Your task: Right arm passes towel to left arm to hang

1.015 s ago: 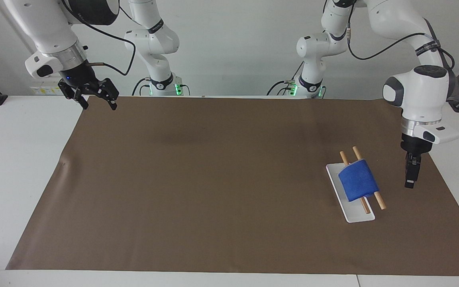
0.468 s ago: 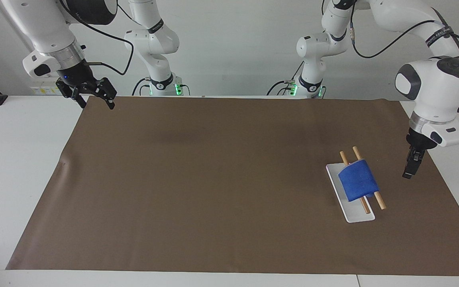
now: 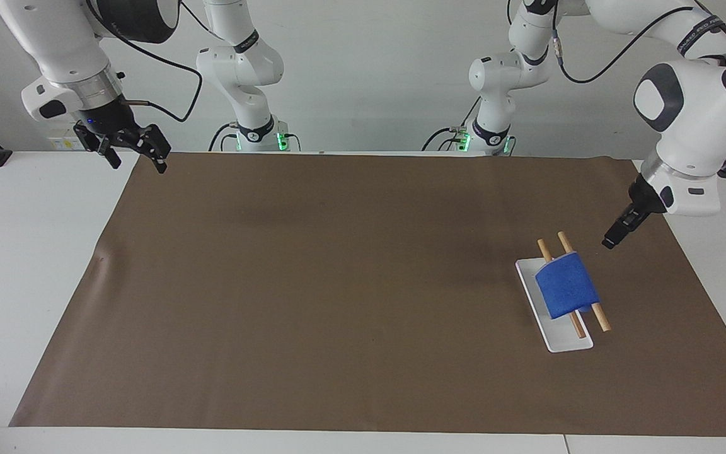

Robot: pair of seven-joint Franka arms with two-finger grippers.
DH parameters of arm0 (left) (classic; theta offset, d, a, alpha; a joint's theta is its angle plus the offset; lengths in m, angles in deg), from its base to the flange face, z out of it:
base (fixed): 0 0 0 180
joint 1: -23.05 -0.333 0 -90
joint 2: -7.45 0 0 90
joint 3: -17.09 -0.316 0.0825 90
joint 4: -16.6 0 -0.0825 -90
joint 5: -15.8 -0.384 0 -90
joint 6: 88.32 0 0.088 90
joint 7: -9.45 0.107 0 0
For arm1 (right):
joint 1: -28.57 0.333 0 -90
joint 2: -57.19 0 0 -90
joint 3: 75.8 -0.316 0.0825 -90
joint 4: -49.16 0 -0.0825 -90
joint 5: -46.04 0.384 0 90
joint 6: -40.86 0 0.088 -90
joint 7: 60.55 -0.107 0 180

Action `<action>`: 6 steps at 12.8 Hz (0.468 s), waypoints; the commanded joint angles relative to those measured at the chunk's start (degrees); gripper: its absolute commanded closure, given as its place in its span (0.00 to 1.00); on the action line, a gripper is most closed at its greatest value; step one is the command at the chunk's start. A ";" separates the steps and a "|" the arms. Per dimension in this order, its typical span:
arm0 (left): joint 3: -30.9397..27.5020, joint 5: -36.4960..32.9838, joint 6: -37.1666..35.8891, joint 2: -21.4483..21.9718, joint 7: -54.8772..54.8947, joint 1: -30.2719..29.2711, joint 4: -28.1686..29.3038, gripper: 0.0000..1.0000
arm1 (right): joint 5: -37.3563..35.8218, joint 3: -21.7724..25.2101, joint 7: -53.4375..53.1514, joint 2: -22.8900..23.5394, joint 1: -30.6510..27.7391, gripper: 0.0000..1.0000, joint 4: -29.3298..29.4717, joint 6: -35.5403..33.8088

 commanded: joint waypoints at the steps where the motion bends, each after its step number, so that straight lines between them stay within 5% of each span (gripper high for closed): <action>1: 0.37 1.18 -8.54 4.38 11.23 -0.03 -0.85 0.20 | -1.01 0.67 0.11 -0.73 0.92 0.00 -1.04 0.44; 3: 1.07 2.23 -12.07 5.54 13.56 -0.03 -2.42 0.17 | -1.01 4.24 -0.06 -0.99 4.85 0.00 -1.82 0.44; 5: 1.60 2.93 -12.27 5.63 13.65 -0.03 -4.71 0.00 | -0.92 5.06 0.11 -1.35 4.80 0.00 -2.70 0.53; 6: 1.25 4.77 -10.87 6.15 13.56 -0.12 -4.71 0.00 | -0.92 4.37 0.38 -1.26 3.74 0.00 -2.53 0.44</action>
